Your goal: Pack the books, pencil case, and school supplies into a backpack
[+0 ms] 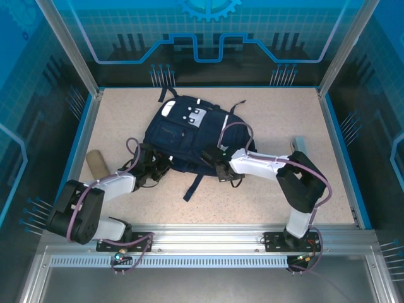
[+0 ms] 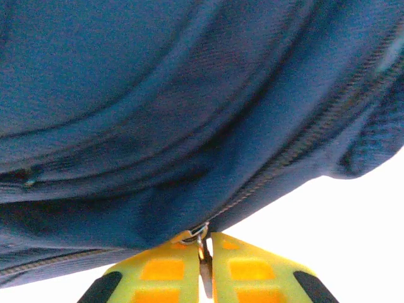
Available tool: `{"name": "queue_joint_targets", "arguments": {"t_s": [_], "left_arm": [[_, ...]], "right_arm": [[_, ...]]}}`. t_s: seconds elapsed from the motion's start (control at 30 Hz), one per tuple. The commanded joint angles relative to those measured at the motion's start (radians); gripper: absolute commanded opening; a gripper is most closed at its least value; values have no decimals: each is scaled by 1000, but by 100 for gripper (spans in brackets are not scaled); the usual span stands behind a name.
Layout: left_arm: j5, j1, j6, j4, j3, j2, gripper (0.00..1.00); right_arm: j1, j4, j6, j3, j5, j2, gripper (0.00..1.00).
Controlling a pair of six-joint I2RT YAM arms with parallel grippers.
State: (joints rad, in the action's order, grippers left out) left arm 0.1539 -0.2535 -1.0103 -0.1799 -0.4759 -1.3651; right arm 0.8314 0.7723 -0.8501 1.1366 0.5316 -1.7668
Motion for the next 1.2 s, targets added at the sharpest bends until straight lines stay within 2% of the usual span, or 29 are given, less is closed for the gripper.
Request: {"name": "queue_joint_targets", "arguments": {"t_s": [0.0, 0.13, 0.23, 0.33, 0.4, 0.5, 0.57, 0.67, 0.9, 1.07, 1.17], "left_arm": [[-98, 37, 48, 68, -11, 33, 0], [-85, 54, 57, 69, -5, 41, 0], [-77, 62, 63, 74, -3, 54, 0], [-79, 79, 80, 109, -13, 76, 2], [-92, 94, 86, 157, -21, 108, 21], [-115, 116, 101, 243, -30, 186, 44], [-143, 120, 111, 319, -38, 254, 57], [-154, 120, 104, 420, -40, 353, 67], [-36, 119, 33, 490, -8, 493, 70], [112, 101, -123, 340, 62, 501, 67], [119, 71, -191, 268, 95, 491, 66]], "right_arm": [[-53, 67, -19, -65, 78, 82, 10], [-97, 26, 43, -69, 10, 97, 5], [-85, -57, 150, -63, -86, 91, 2], [-71, -140, 240, -55, -259, 87, 0], [-55, -216, 298, -54, -413, 91, 0], [-17, -281, 321, -23, -536, 77, 0], [-10, -312, 311, 4, -597, 50, 0], [-10, -372, 294, 51, -688, 1, 0], [-2, -448, 268, 169, -821, -93, 0], [30, -465, 263, 245, -849, -146, 0], [42, -475, 260, 262, -866, -156, 0]]}}
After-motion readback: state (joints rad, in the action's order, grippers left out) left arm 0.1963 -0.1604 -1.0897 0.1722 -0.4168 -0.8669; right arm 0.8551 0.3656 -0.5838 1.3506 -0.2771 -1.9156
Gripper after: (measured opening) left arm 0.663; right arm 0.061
